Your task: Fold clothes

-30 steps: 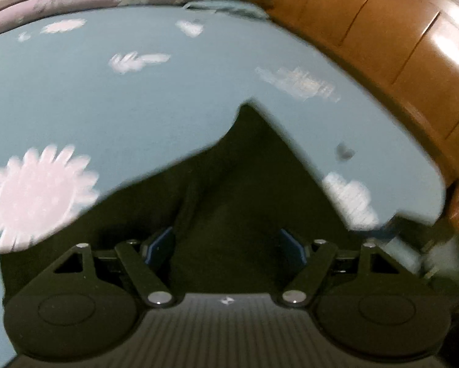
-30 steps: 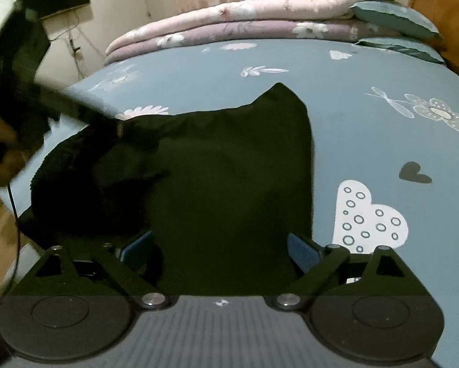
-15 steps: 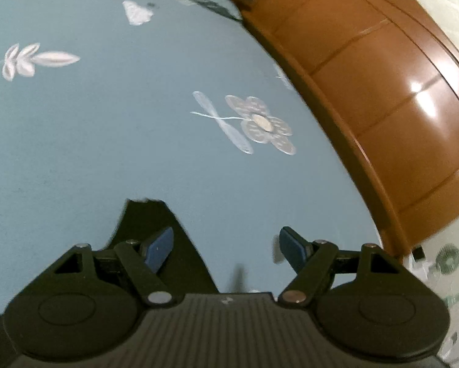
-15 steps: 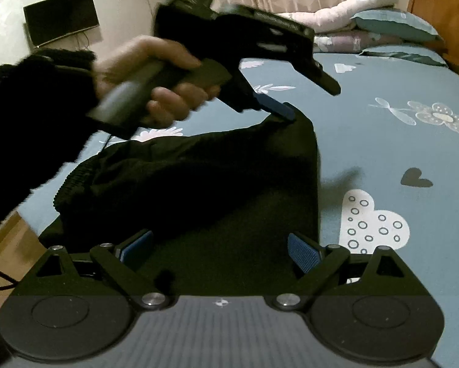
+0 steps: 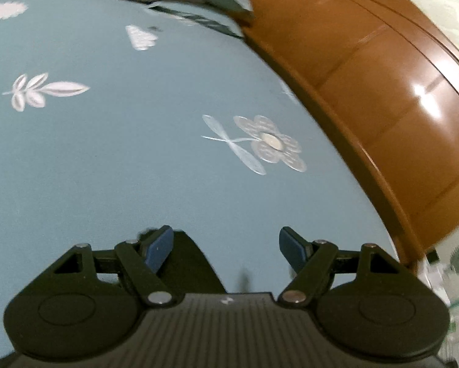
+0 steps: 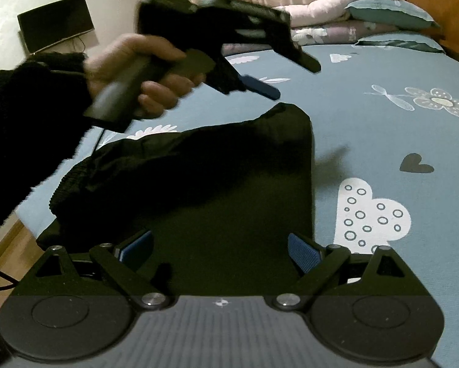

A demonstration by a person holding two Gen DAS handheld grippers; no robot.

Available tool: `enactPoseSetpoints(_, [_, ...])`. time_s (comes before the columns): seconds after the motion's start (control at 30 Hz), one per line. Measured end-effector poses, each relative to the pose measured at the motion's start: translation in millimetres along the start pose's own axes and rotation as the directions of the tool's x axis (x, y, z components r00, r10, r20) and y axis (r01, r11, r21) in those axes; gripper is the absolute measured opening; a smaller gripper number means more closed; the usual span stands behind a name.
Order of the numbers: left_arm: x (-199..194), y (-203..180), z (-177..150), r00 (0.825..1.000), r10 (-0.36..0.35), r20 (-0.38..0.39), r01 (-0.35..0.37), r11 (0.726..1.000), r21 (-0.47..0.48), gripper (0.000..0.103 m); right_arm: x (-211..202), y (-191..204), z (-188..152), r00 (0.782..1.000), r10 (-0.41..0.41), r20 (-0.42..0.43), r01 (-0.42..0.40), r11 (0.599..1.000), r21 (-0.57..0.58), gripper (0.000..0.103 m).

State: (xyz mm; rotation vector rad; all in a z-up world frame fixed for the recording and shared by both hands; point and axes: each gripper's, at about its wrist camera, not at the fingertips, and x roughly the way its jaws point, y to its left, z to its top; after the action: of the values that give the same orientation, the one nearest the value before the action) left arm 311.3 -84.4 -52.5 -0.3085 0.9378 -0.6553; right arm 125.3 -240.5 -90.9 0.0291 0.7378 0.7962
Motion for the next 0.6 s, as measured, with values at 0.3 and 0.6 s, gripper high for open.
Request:
enactPoseSetpoints(0.3, [17,16,-32,0.996,0.041,-0.084,-0.043,0.999,-0.027,0.077,8,2,-4,0.999,-0.026,-0.019,0.025,0.999,-0.022,0.103])
enactPoseSetpoints(0.6, [-45,-12,-28,0.994,0.103,-0.033,-0.1,0.993,0.068,0.077,1,11,-2,0.998,-0.061,-0.011,0.061,0.998,0.0,0.103])
